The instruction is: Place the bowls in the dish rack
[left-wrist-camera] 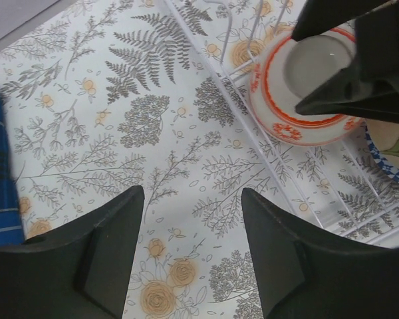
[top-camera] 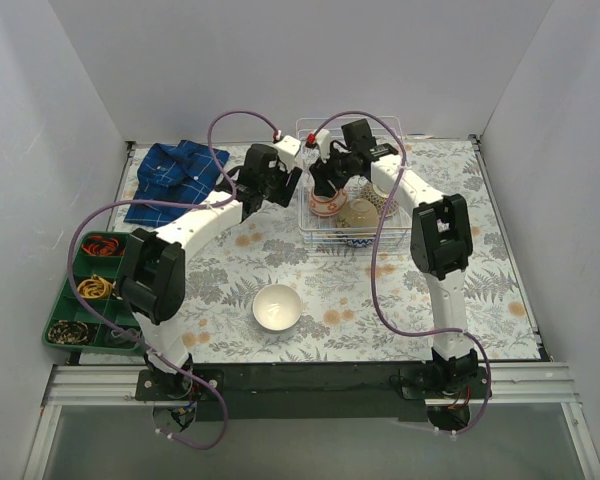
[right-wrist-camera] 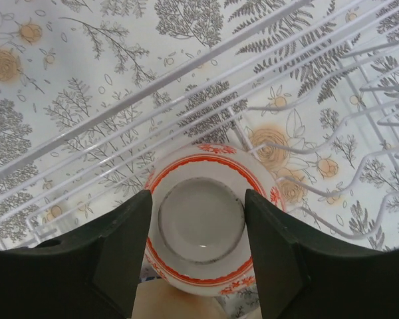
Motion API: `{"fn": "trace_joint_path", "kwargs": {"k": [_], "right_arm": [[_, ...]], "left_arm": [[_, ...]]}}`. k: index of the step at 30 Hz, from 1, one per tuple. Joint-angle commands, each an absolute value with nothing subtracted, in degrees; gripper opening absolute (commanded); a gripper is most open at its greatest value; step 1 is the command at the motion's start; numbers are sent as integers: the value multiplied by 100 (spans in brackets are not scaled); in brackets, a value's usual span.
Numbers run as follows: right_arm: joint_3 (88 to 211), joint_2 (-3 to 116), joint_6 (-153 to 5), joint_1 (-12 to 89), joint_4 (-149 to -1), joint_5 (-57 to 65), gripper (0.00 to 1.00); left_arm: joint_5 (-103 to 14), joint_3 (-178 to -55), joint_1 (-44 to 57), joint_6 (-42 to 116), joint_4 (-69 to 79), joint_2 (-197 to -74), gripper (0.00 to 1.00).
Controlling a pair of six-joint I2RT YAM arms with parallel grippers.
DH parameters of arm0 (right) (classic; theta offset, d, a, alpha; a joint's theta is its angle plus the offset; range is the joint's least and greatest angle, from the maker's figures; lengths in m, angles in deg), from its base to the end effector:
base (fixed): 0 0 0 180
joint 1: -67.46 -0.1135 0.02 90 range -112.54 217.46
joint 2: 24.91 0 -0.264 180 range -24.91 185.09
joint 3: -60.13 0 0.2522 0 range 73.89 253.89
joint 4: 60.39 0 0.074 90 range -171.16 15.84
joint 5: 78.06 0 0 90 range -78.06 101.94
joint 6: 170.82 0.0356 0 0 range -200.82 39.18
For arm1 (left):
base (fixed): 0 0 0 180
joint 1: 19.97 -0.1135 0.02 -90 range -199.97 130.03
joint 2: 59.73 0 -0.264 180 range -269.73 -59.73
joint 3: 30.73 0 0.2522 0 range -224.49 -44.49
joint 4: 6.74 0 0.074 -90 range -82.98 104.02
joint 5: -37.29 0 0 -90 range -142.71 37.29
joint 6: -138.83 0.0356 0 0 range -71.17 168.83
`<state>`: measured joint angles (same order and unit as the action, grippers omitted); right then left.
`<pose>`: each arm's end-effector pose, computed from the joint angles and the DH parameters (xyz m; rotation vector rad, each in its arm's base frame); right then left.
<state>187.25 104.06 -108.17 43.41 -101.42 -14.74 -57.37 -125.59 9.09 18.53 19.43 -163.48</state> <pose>0.4644 0.2247 0.2386 -1.1915 1.9366 0.5077 0.3699 -0.2022 0.2681 -0.0711 2.2232 -0.4939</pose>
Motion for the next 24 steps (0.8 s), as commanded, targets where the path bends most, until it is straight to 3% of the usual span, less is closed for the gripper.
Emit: {"fn": "trace_joint_path", "kwargs": {"k": [1,11,15,24], "right_arm": [[18297,9753,-10824,4373,-10158,-1320,67],[17524,8480,-11016,4364,-10219,-1547,69],[16725,7486,-11919,4233,-10570,-2180,66],[14747,6114,-13916,2819,-10852,-2050,66]], "left_arm": [[-5789,-12447,798,1921,1880,-15765,60],[-6052,-12210,728,2018,1853,-15194,61],[-6492,-11885,552,2114,1854,-14833,71],[-6493,-11076,201,2291,1976,-14534,77]]}}
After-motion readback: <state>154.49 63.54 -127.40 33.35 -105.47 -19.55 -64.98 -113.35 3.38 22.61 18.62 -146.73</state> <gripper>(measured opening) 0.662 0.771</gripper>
